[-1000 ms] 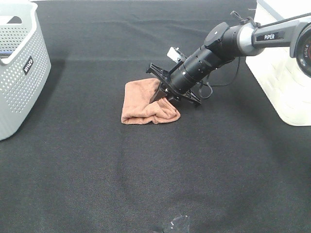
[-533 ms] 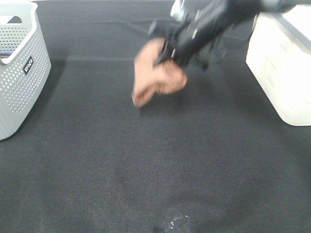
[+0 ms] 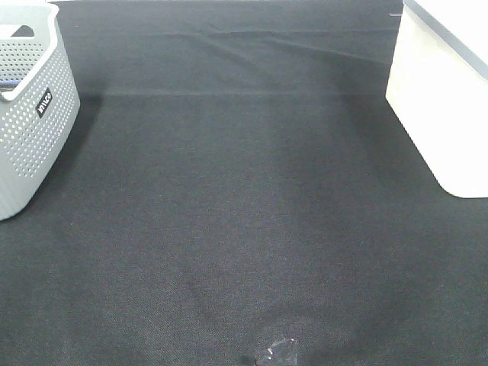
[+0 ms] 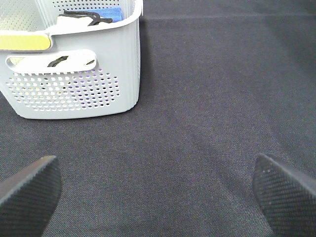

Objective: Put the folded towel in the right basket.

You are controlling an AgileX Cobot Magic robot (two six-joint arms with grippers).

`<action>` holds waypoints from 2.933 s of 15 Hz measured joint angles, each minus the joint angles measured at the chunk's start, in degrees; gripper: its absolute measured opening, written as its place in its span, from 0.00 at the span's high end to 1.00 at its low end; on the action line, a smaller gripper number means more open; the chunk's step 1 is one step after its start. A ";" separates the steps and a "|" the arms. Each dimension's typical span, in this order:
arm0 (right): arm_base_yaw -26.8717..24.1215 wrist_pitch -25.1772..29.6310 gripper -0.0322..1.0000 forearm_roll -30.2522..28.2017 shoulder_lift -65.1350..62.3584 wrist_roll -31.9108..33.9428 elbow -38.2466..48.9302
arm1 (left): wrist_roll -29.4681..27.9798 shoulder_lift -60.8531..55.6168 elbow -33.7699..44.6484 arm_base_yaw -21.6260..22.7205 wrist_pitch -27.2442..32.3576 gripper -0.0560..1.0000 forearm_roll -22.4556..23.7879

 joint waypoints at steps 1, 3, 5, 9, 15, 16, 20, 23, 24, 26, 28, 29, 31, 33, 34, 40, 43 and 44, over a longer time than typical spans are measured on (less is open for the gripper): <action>-3.44 0.74 0.76 0.00 -0.63 0.00 -2.35 | 0.00 0.00 0.00 0.00 0.00 0.00 0.00; -10.14 3.32 0.76 -1.26 -0.74 0.00 -3.90 | 0.00 0.00 0.00 0.00 0.00 0.01 0.00; -16.16 6.13 0.76 -9.11 0.29 0.06 -3.90 | 0.00 0.00 0.00 0.00 0.00 0.01 0.00; -21.08 6.76 0.76 -18.85 4.87 1.49 -3.90 | 0.00 0.00 0.00 0.00 0.00 0.01 0.00; -20.57 7.22 0.25 -22.35 10.43 3.15 -3.90 | -0.06 0.00 0.00 0.00 0.00 0.00 0.00; -19.60 7.51 0.15 -23.55 10.60 3.44 -3.90 | -0.06 0.00 0.00 0.00 0.00 0.00 0.00; -14.95 10.26 0.07 -29.62 10.66 6.19 -3.90 | -0.06 0.00 0.00 0.00 0.00 0.00 0.00; -11.46 11.97 0.06 -31.63 9.05 7.28 -4.58 | -0.06 0.00 0.00 0.00 0.00 0.00 0.00; -8.08 12.89 0.06 -31.68 6.88 7.85 -5.44 | -0.06 0.00 0.00 0.00 0.00 0.00 0.00; -2.98 13.06 0.06 -31.91 4.07 9.11 -5.79 | -0.06 0.00 0.00 0.00 0.00 0.01 0.00; 1.72 13.12 0.06 -34.09 2.06 12.03 -5.79 | -0.06 0.00 0.00 0.00 0.00 0.01 0.00; 3.32 13.18 0.06 -35.18 0.63 13.46 -5.73 | -0.06 0.00 0.00 0.00 0.00 0.01 0.00; 4.58 13.12 0.06 -35.64 -4.53 14.09 -2.81 | -0.06 0.00 0.00 0.00 0.00 0.01 0.00; 4.87 13.12 0.06 -36.10 -12.26 14.50 4.76 | -0.06 0.00 0.00 0.00 0.00 0.01 0.00; 4.93 13.12 0.06 -37.01 -17.13 14.61 9.97 | -0.06 0.00 0.00 0.00 0.00 0.01 0.00; 4.93 13.18 0.06 -37.47 -49.56 14.90 43.09 | -0.06 0.00 0.00 0.00 0.00 0.01 0.00; 4.98 13.58 0.06 -37.24 -62.97 16.73 55.00 | -0.06 0.00 0.00 0.00 0.00 0.01 0.00; 4.98 13.58 0.06 -37.53 -66.63 16.84 58.16 | -0.06 0.00 0.00 0.00 0.00 0.01 0.00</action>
